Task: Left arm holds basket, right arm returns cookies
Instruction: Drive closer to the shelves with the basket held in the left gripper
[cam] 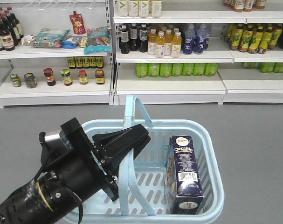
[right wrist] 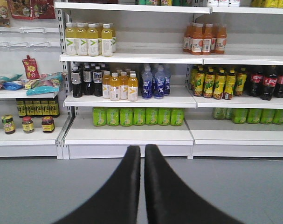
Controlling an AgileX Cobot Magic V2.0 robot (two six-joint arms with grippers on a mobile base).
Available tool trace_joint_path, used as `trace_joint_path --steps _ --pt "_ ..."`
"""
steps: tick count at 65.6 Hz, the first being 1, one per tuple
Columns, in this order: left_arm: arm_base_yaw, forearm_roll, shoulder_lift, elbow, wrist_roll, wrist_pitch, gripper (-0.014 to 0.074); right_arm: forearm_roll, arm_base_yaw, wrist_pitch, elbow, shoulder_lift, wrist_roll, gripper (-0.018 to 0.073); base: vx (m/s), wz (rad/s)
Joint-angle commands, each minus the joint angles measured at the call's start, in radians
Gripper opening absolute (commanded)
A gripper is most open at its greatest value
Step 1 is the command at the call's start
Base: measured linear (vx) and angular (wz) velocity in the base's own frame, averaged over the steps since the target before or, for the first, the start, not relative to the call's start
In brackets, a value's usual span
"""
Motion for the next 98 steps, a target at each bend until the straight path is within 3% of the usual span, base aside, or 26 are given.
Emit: trace_joint_path --steps 1,98 --pt "-0.007 -0.012 -0.035 -0.032 0.003 -0.132 -0.0003 -0.006 0.003 -0.072 0.017 -0.01 -0.009 -0.0006 0.52 -0.02" --pt "-0.007 -0.012 -0.035 -0.032 0.003 -0.131 -0.0003 -0.006 0.003 -0.072 0.017 -0.01 -0.009 -0.0006 0.46 0.01"
